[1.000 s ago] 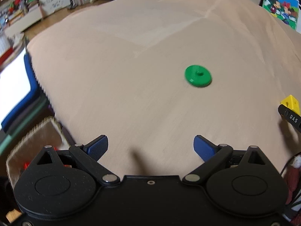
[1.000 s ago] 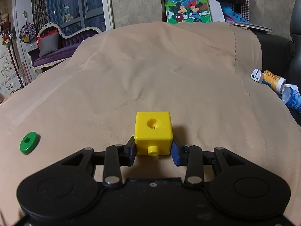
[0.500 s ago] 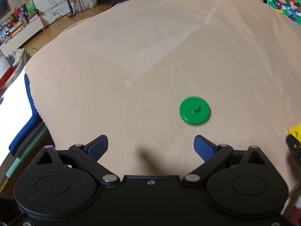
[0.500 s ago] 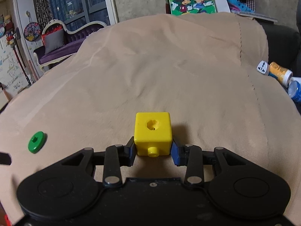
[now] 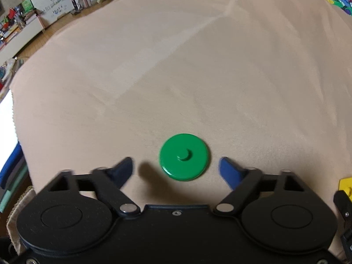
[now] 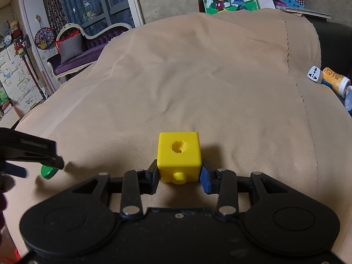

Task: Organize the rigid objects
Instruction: 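Grasp the green disc with the left tool while the right tool holds the yellow cube, then carry the green disc and yellow cube over the basket and open both tools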

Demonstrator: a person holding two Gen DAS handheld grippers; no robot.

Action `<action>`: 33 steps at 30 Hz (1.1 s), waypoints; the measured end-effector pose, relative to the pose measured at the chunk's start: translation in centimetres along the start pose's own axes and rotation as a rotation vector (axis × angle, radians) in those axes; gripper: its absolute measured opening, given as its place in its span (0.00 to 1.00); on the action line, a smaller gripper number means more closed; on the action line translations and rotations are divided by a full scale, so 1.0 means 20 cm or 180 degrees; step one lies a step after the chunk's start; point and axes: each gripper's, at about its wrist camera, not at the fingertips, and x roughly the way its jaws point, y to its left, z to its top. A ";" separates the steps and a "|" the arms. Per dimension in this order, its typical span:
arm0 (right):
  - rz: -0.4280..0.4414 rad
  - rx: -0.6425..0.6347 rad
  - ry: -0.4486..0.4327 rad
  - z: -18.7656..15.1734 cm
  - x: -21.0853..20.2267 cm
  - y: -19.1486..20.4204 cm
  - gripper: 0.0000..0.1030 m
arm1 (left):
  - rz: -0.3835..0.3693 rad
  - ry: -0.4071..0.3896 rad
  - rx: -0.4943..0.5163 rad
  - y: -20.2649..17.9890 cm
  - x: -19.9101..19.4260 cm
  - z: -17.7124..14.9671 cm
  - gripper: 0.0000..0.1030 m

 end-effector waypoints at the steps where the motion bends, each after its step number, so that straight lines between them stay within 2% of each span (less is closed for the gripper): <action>1: 0.0007 0.0003 0.0001 0.00 0.00 0.00 0.36 | -0.0036 -0.0046 -0.0031 0.01 0.00 0.00 0.71; 2: 0.0012 -0.0001 0.0002 0.00 0.00 0.00 0.36 | -0.0102 -0.0064 -0.0039 0.01 -0.01 0.01 0.61; 4: 0.0011 -0.0008 -0.0002 0.00 0.00 0.00 0.36 | -0.0287 -0.0038 -0.0049 0.01 -0.02 0.02 0.47; 5: 0.0007 -0.0005 -0.0004 0.00 0.00 0.00 0.36 | -0.0338 -0.0021 -0.0077 0.01 -0.03 0.02 0.46; 10: 0.0005 0.0026 -0.0006 0.00 -0.02 0.00 0.35 | -0.0219 -0.0039 -0.0021 -0.02 -0.07 -0.03 0.46; 12: 0.0028 0.0046 -0.0013 0.00 -0.03 0.00 0.35 | -0.0243 -0.0005 -0.0042 -0.03 -0.08 -0.03 0.46; 18: 0.0235 0.0113 -0.0051 0.02 -0.11 0.01 0.35 | -0.0319 -0.0023 -0.0099 0.06 -0.18 -0.09 0.46; 27: 0.0549 0.0034 0.0036 0.01 -0.18 0.15 0.35 | -0.0131 -0.0130 -0.0105 0.41 -0.34 -0.32 0.46; 33: 0.0624 -0.0266 0.0151 -0.05 -0.25 0.34 0.35 | -0.0018 -0.0228 -0.0341 0.73 -0.42 -0.49 0.46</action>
